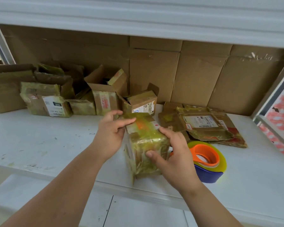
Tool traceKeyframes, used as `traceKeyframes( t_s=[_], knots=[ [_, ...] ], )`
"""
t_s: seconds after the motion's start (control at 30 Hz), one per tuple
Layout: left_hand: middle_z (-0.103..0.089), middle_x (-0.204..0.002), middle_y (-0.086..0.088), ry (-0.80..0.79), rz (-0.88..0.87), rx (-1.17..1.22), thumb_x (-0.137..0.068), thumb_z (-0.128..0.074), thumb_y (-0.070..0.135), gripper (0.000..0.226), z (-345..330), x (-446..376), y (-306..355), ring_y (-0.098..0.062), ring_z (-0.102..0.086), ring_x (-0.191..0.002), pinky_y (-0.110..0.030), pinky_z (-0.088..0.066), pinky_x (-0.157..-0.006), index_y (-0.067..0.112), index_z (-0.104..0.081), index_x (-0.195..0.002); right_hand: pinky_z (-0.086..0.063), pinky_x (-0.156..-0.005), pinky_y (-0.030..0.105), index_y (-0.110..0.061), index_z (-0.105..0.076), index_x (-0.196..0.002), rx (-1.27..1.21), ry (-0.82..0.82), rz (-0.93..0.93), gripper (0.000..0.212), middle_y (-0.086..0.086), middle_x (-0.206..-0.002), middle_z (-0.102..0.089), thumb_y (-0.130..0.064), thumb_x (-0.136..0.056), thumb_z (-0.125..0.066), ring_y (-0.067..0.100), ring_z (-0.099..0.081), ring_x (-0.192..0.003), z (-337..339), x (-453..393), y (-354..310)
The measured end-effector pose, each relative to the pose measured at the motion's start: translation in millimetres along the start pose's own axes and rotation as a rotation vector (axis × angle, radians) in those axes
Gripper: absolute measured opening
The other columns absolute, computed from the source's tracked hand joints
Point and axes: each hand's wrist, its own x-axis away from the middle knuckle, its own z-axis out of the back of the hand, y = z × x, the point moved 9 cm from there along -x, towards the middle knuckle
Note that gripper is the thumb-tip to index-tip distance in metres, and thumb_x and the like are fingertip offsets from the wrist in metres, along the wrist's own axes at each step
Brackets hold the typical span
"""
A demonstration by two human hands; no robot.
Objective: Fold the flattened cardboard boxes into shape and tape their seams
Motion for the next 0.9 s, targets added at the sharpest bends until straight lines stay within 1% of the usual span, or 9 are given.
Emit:
traceKeyframes(
  t_s=[0.1,0.2,0.23,0.33,0.47,0.6,0.77,0.83,0.9],
  knots=[
    [-0.035,-0.149,0.015,-0.213,0.111,0.246,-0.103,-0.045,0.032,0.032,-24,12,9,0.005,-0.036,-0.131,-0.028,-0.03,-0.116,0.041,-0.058,-0.131,-0.046,-0.093,0.024,-0.043,-0.043,-0.126,0.109,0.045,0.033,0.065,-0.02,-0.114,-0.044,-0.06,-0.069,-0.07,-0.007,-0.045,-0.109,0,4,2],
    [-0.008,-0.158,0.026,-0.351,0.06,0.229,-0.073,-0.054,0.08,0.065,-39,22,16,0.01,-0.011,-0.142,-0.027,-0.023,-0.115,0.058,-0.043,-0.133,-0.048,-0.089,0.024,-0.043,-0.041,-0.124,0.104,-0.01,0.044,0.062,-0.015,-0.116,-0.045,-0.063,-0.071,-0.067,-0.005,-0.047,-0.109,-4,5,6],
    [-0.001,-0.158,0.027,-0.382,0.052,0.223,-0.067,-0.06,0.082,0.072,-42,24,18,0.01,-0.007,-0.142,-0.024,-0.026,-0.113,0.059,-0.042,-0.133,-0.049,-0.087,0.023,-0.042,-0.041,-0.124,0.097,-0.027,0.062,0.058,-0.013,-0.117,-0.045,-0.061,-0.075,-0.065,-0.005,-0.047,-0.111,-5,5,7],
    [0.009,-0.157,0.03,-0.416,0.054,0.232,-0.072,-0.07,0.065,0.062,-47,26,18,0.003,-0.013,-0.144,-0.01,-0.037,-0.101,0.061,-0.045,-0.128,-0.051,-0.085,0.028,-0.035,-0.042,-0.126,0.107,-0.03,0.13,0.048,-0.009,-0.118,-0.049,-0.055,-0.086,-0.06,-0.001,-0.051,-0.11,-5,3,5],
    [0.005,-0.152,0.035,-0.402,-0.018,0.155,-0.069,-0.066,0.066,0.063,-45,26,19,0.025,-0.015,-0.13,0.001,-0.034,-0.095,0.062,-0.041,-0.126,-0.049,-0.083,0.02,-0.029,-0.043,-0.127,0.152,-0.006,0.162,0.051,-0.011,-0.117,-0.05,-0.056,-0.087,-0.058,0.0,-0.052,-0.107,-5,3,7],
    [0.008,-0.153,0.039,-0.407,-0.111,-0.009,-0.068,-0.059,0.078,0.07,-45,26,21,0.038,0.0,-0.122,-0.011,-0.029,-0.107,0.066,-0.029,-0.13,-0.05,-0.082,0.019,-0.03,-0.043,-0.128,0.169,-0.001,0.147,0.054,-0.015,-0.116,-0.047,-0.06,-0.086,-0.058,-0.002,-0.052,-0.105,-4,4,9],
    [-0.001,-0.154,0.037,-0.407,-0.099,-0.109,-0.071,-0.054,0.078,0.081,-44,24,21,0.011,-0.014,-0.14,-0.026,-0.033,-0.114,0.06,-0.02,-0.143,-0.051,-0.089,0.029,-0.043,-0.04,-0.132,0.088,-0.09,0.054,0.056,-0.023,-0.123,-0.053,-0.064,-0.084,-0.06,-0.003,-0.054,-0.113,2,8,13],
    [-0.001,-0.157,0.033,-0.41,-0.081,-0.133,-0.074,-0.054,0.074,0.089,-44,25,22,0.013,-0.018,-0.135,-0.025,-0.034,-0.112,0.053,-0.012,-0.15,-0.051,-0.087,0.033,-0.037,-0.042,-0.134,0.071,-0.031,-0.008,0.056,-0.02,-0.12,-0.059,-0.056,-0.084,-0.059,0.004,-0.06,-0.11,15,12,22],
    [0.0,-0.16,0.029,-0.391,-0.069,-0.113,-0.077,-0.054,0.073,0.09,-41,28,23,0.014,-0.018,-0.133,-0.024,-0.032,-0.112,0.049,-0.012,-0.153,-0.05,-0.08,0.041,-0.024,-0.054,-0.12,0.262,0.1,-0.069,0.043,-0.014,-0.102,-0.059,-0.046,-0.082,-0.054,0.014,-0.061,-0.097,38,15,34]
  ],
)
